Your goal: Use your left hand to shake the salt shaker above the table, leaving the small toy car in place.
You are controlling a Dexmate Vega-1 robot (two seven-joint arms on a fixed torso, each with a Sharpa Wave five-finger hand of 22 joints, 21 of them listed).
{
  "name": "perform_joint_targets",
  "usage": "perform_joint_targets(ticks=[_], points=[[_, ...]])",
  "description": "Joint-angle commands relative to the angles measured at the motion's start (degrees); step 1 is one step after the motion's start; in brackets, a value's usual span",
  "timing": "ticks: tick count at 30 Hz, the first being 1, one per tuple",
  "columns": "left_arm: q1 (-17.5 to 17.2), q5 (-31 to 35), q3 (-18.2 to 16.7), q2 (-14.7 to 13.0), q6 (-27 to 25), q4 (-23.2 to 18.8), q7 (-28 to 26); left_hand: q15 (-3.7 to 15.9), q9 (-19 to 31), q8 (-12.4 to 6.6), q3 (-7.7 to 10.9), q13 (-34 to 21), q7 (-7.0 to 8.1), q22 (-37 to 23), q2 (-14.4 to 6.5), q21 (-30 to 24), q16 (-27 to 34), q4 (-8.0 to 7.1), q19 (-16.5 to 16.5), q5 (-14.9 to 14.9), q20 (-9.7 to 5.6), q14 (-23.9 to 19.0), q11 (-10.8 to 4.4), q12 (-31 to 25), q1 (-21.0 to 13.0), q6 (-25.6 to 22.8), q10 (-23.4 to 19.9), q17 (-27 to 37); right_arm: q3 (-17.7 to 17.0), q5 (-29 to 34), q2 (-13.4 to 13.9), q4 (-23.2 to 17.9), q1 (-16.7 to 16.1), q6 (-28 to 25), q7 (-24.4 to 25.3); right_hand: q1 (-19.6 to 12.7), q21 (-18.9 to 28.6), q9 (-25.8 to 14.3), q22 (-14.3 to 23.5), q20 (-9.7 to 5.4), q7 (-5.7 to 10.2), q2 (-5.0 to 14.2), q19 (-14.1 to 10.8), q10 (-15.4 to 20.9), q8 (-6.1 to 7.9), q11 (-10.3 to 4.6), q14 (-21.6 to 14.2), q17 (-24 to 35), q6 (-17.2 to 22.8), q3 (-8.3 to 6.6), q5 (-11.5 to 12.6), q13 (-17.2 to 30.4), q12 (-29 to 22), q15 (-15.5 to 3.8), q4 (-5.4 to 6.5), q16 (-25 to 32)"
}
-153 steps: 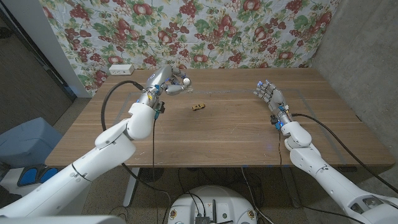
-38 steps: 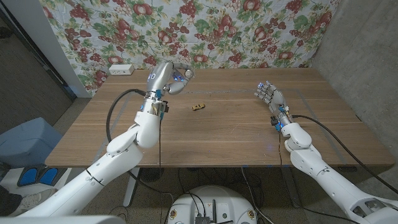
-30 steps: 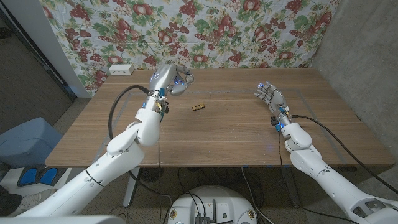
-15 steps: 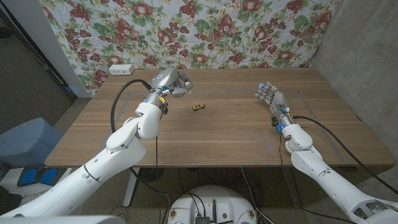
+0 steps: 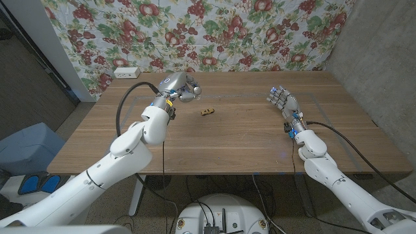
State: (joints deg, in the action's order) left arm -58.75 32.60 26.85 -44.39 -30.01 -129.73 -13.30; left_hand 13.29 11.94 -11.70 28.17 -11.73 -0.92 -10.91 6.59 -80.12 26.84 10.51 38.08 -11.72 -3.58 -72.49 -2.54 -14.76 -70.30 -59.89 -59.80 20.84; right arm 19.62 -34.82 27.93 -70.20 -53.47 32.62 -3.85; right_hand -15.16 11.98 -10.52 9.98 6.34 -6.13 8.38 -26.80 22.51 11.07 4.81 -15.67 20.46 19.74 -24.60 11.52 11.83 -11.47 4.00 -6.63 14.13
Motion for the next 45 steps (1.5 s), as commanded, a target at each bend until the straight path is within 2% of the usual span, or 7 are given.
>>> perform_joint_targets(ticks=[1, 11, 17, 24, 33, 42, 45], points=[[-1.24, -1.95, -0.74, -0.54, 7.09, 1.87, -6.80, 0.25, 1.25, -0.19, 0.91, -3.05, -3.34, -0.10, -9.12, -0.37, -0.13, -0.31, -0.26, -0.17, -6.99, -0.21, -0.29, -0.24, -8.83, -4.11, -6.28, 0.10, -0.32, -0.33, 0.15, -0.43, -0.64, 0.20, 0.14, 0.23, -0.14, -0.18, 0.34, -0.21, 0.11, 0.47, -0.30, 0.37, 0.10, 0.38, -0.12, 0.09, -0.06, -0.02, -0.05, 0.27, -0.36, 0.02, -0.17, 0.00], [-3.01, -0.58, -1.75, 2.91, 23.53, 9.73, -24.72, 0.26, 1.26, -0.08, 0.97, -3.00, -3.42, -0.05, -9.10, -0.69, -0.34, -0.31, -0.48, -0.17, -6.95, -0.24, -0.48, 0.02, -8.80, -4.00, -6.09, -0.03, -0.89, -0.52, 0.32, -0.84, -1.73, 1.31, 0.31, 0.26, -0.13, -0.18, 0.34, -0.14, 0.11, 0.44, -0.35, 0.44, 0.13, 0.32, -0.21, 0.08, 0.01, -0.03, -0.06, 0.28, -0.39, 0.07, -0.18, 0.03], [-3.14, 0.28, -2.16, 4.53, 29.23, 12.32, -29.29, 0.27, 1.26, -0.09, 1.00, -2.99, -3.41, -0.02, -9.10, -0.85, -0.54, -0.33, -0.61, -0.16, -6.92, -0.17, -0.47, 0.07, -8.74, -4.12, -6.19, -0.20, -1.05, -0.54, 0.38, -1.08, -1.98, 1.39, 0.46, 0.27, -0.13, -0.18, 0.34, -0.11, 0.17, 0.41, -0.36, 0.45, 0.16, 0.30, -0.19, 0.08, 0.09, -0.03, -0.06, 0.27, -0.39, 0.03, -0.20, 0.02], [-3.72, 1.12, -2.84, 5.56, 30.26, 12.64, -29.42, 0.27, 1.26, -0.04, 1.05, -3.07, -3.31, 0.03, -9.08, -0.99, -0.68, -0.32, -0.83, -0.14, -6.89, -0.19, -0.52, 0.14, -8.72, -4.10, -6.14, -0.31, -0.97, -0.75, 0.42, -0.89, -1.78, 1.19, -0.02, 0.27, -0.12, -0.18, 0.33, -0.07, 0.14, 0.35, -0.38, 0.42, 0.19, 0.23, -0.26, 0.05, 0.17, -0.04, -0.06, 0.27, -0.37, 0.12, -0.25, 0.03], [-4.56, 2.19, -3.47, 5.74, 26.16, 10.21, -24.63, 0.27, 1.26, -0.01, 1.11, -3.09, -3.09, 0.07, -9.08, -1.15, -0.80, -0.31, -1.01, -0.13, -6.86, -0.22, -0.56, 0.24, -8.70, -4.11, -6.10, -0.37, -0.99, -0.65, 0.49, -0.90, -1.69, 1.29, -0.12, 0.27, -0.13, -0.18, 0.33, -0.10, 0.23, 0.33, -0.37, 0.48, 0.15, 0.27, -0.22, 0.02, 0.10, -0.07, -0.05, 0.27, -0.39, 0.19, -0.30, 0.01], [-2.96, 3.77, -2.23, 3.10, 11.77, 3.30, -7.36, 0.27, 1.27, 0.02, 1.20, -3.09, -3.14, 0.12, -9.05, -1.34, -0.88, -0.27, -1.22, -0.13, -6.84, -0.29, -0.66, 0.35, -8.73, -4.13, -6.12, -0.38, -1.15, -0.77, 0.55, -0.90, -1.93, 1.43, -0.11, 0.29, -0.15, -0.18, 0.33, -0.15, 0.20, 0.35, -0.34, 0.42, 0.14, 0.31, -0.16, 0.01, 0.08, -0.08, -0.05, 0.26, -0.36, 0.08, -0.30, -0.01], [-1.79, 2.61, -1.79, 2.24, 9.54, 2.54, -2.85, 0.27, 1.27, 0.01, 1.23, -3.11, -3.12, 0.14, -9.07, -1.36, -0.87, -0.29, -1.28, -0.14, -6.80, -0.33, -0.61, 0.36, -8.71, -4.17, -6.16, -0.34, -1.12, -0.71, 0.48, -0.53, -1.83, 1.74, -0.33, 0.30, -0.15, -0.18, 0.33, -0.17, 0.25, 0.37, -0.34, 0.44, 0.12, 0.33, -0.16, 0.01, 0.04, -0.10, -0.05, 0.26, -0.37, 0.06, -0.29, -0.01]])
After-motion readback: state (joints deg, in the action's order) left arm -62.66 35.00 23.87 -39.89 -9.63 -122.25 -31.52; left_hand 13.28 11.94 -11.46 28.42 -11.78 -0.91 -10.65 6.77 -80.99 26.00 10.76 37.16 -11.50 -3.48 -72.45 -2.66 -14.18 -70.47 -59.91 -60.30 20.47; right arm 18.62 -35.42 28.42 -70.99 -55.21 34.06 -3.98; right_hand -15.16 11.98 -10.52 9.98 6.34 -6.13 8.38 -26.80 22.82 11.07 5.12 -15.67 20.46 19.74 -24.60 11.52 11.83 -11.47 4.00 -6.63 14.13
